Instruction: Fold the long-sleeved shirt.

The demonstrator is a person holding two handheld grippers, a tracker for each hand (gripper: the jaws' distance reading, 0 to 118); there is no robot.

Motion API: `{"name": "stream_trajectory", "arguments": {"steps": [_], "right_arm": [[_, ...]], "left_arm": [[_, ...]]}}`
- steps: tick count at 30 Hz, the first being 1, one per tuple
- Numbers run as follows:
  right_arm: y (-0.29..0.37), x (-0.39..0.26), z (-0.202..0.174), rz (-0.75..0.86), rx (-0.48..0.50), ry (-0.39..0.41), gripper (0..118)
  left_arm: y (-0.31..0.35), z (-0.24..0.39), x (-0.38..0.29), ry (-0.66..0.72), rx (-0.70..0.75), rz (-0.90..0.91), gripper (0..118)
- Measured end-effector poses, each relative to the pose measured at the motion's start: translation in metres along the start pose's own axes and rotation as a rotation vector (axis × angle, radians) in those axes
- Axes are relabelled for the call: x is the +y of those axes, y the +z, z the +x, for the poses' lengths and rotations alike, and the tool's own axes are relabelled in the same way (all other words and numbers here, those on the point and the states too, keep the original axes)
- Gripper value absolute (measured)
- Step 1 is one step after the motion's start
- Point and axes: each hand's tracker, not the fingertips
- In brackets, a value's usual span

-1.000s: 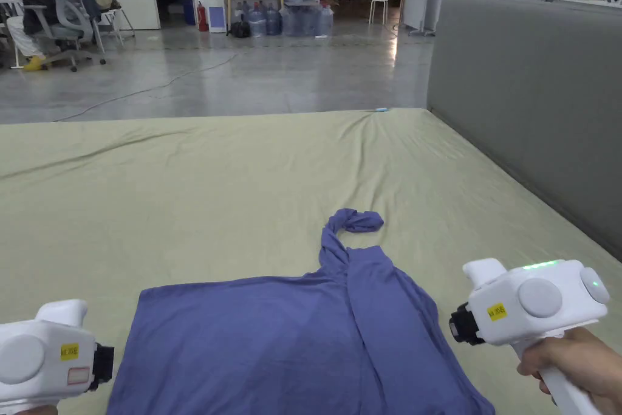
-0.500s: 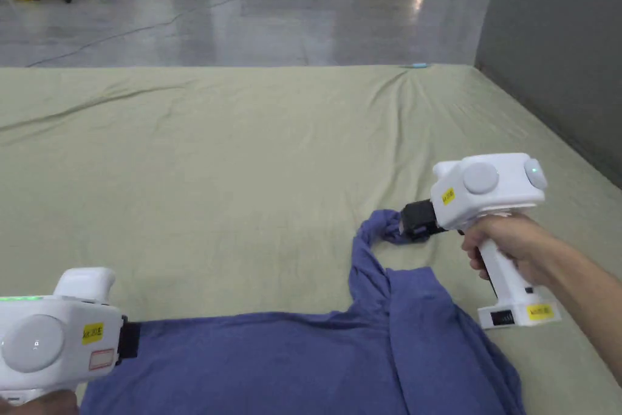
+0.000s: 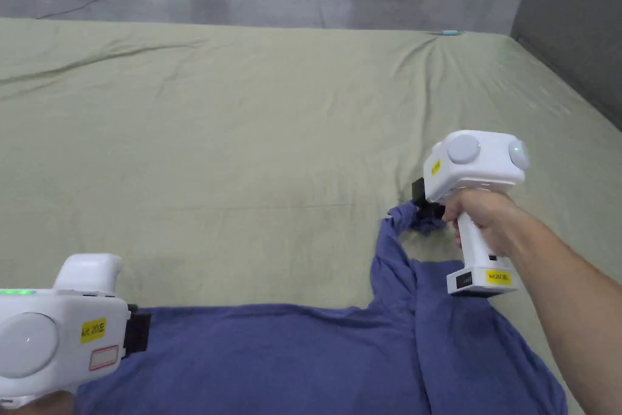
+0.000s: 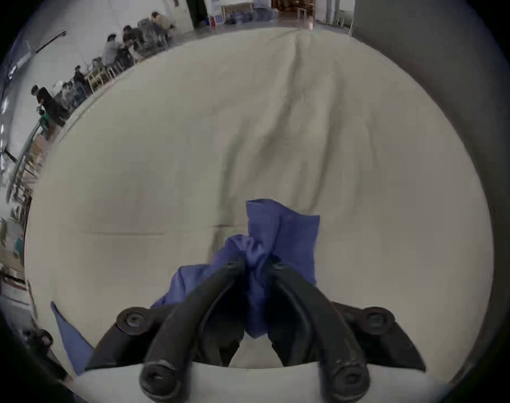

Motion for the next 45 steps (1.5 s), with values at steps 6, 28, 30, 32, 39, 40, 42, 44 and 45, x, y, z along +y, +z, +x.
{"name": "stream_trajectory", "arguments": {"steps": [6,28,30,32,39,40,42,44,45], "right_arm": [[0.141,-0.075,-0.001,0.183,0.086,0.129,8],[0.218,-0.336,0.023,-0.025,0.151,0.030,101],[0.246,-0.336,0.024,0.069,0.152,0.025,102],[0.274,-0.337,0.026,0.091,0.061,0.012,102],[0.269,-0.339,0.033,0.059,0.131,0.106,0],[0.266,-0.338,0.040,0.030,0.050,0.108,0],[0.260,-0.334,0.050,0.036,0.056,0.095,0],[0.250,-0.329,0.053,0.016,0.089,0.050,0],[0.247,-0.326,0.058,0.009,0.098,0.038,0]], "left_arm": [[0.055,0.004,-0.029,-0.004,-0.013,0.050,0],[0.177,0.042,-0.123,-0.029,-0.112,0.107,0],[0.182,0.040,-0.128,-0.011,-0.112,0.117,0],[0.183,0.039,-0.131,0.019,-0.128,0.118,0],[0.173,0.044,-0.133,0.005,-0.099,0.096,0],[0.173,0.044,-0.132,0.004,-0.100,0.095,0],[0.171,0.043,-0.126,0.000,-0.111,0.096,0],[0.165,0.041,-0.110,-0.009,-0.096,0.103,0],[0.160,0.040,-0.100,-0.015,-0.085,0.102,0]]}}
